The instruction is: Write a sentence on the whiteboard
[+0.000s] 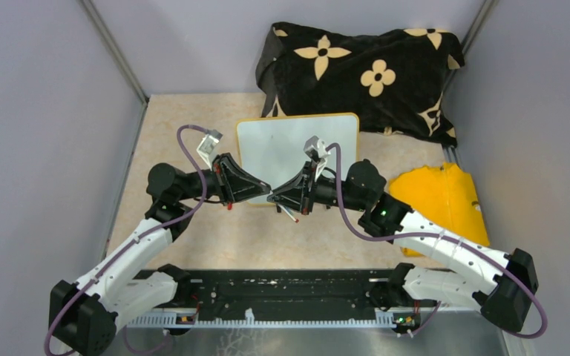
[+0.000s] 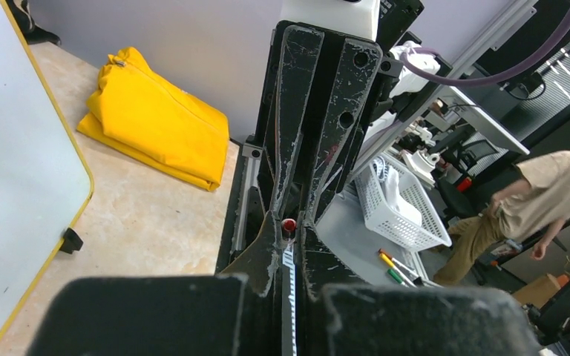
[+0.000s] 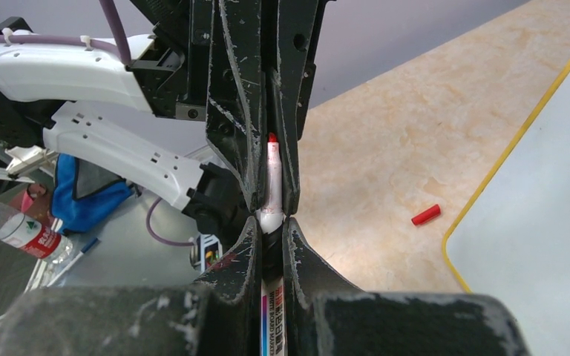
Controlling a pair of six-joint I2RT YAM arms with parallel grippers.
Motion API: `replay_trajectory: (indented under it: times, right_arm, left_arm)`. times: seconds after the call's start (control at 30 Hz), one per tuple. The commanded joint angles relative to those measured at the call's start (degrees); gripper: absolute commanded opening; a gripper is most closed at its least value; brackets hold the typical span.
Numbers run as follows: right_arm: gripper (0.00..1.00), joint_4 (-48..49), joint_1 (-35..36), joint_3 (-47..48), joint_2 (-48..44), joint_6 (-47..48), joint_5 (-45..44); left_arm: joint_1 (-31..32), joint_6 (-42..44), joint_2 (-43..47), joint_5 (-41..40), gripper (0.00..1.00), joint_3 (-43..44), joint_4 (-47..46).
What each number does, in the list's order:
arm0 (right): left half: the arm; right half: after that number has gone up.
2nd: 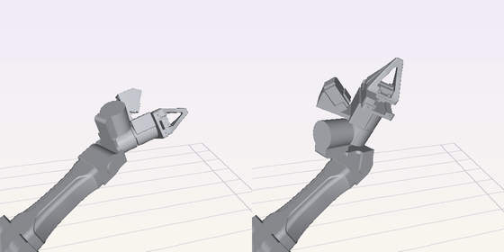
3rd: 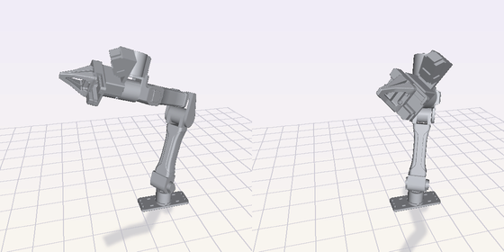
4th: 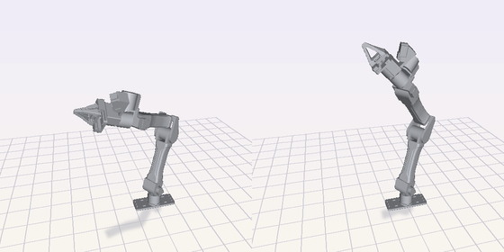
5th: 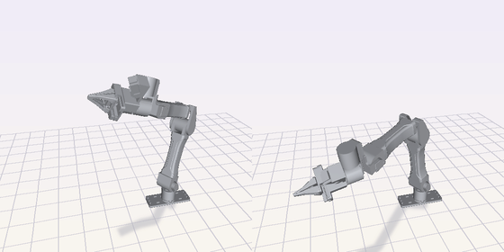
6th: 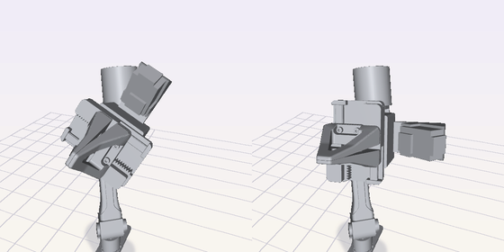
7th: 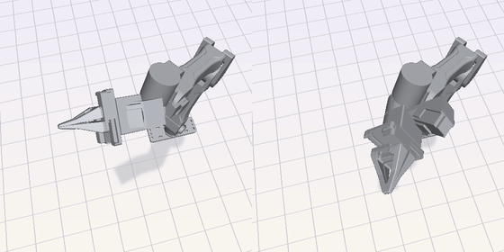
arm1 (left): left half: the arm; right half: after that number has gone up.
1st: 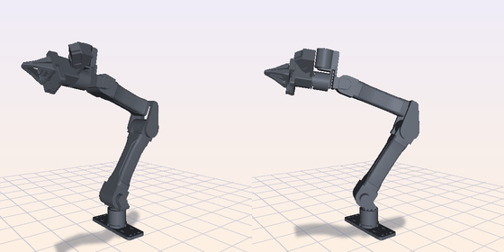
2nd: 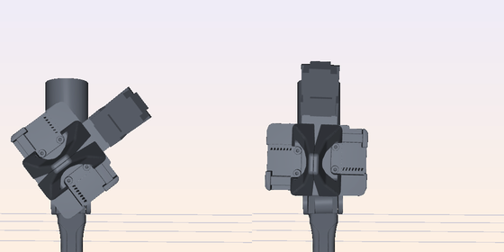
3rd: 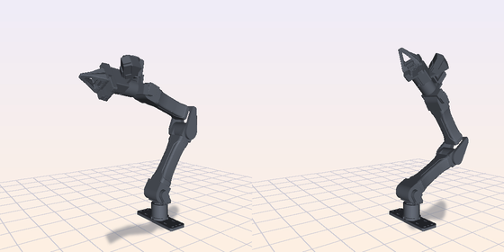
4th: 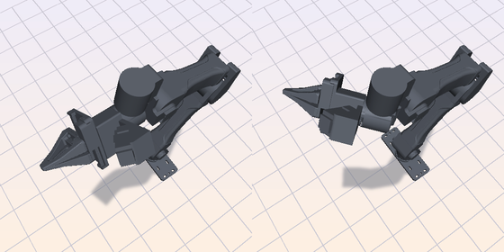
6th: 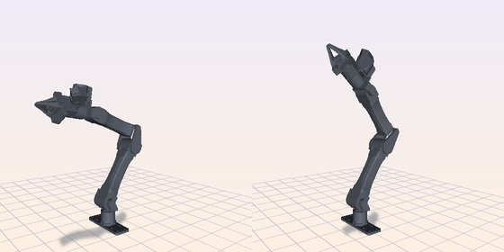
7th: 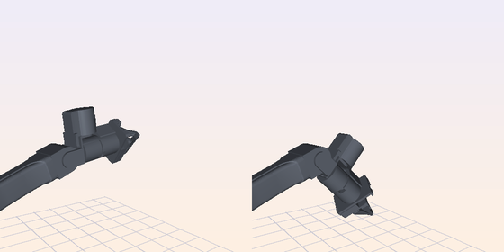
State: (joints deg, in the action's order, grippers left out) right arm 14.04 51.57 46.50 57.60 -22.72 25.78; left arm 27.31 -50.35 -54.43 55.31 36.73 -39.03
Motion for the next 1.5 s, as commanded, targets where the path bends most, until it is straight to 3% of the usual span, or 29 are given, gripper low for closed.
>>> replay_trajectory:
  times: [0.0,0.1,0.23,0.37,0.4,0.67,0.87,1.2,1.47]
  right_arm:
    - [0.00,3.1,-0.3,0.1,-0.1,-0.4,0.7]
    - [0.01,3.2,-0.3,0.2,-0.3,-1.0,0.6]
    - [0.41,4.3,-0.2,0.4,-1.0,-2.8,-0.1]
    - [0.70,6.1,-0.2,0.5,-2.2,-5.0,-2.3]
    - [0.73,6.8,-0.2,0.3,-2.6,-5.7,-3.3]
    - [0.74,14.0,-1.6,-1.1,-4.4,-13.8,-14.3]
    - [0.72,20.1,-4.6,-1.8,-2.4,-20.9,-14.4]
    - [0.75,23.6,-4.9,-0.4,1.5,-24.8,-12.6]
    - [0.54,25.4,-4.9,2.1,4.7,-26.0,-9.7]
  left_arm:
    - [0.4,-0.3,0.8,-1.0,0.00,-0.6,-2.4]
    - [0.4,-0.5,2.0,-3.4,0.00,-1.5,-2.6]
    - [0.4,-0.4,4.1,-8.0,0.00,-3.0,-3.0]
    - [0.4,-1.8,6.5,-15.7,0.00,-5.0,-4.1]
    - [0.4,-2.6,7.0,-17.8,0.00,-5.6,-4.6]
    - [0.4,-12.3,5.8,-28.9,0.00,-8.6,-14.9]
    - [0.4,-17.8,4.5,-33.5,0.00,-9.7,-21.5]
    - [0.4,-20.8,4.4,-37.7,0.00,-9.5,-22.2]
    - [0.4,-23.4,3.7,-40.5,0.00,-10.9,-23.9]
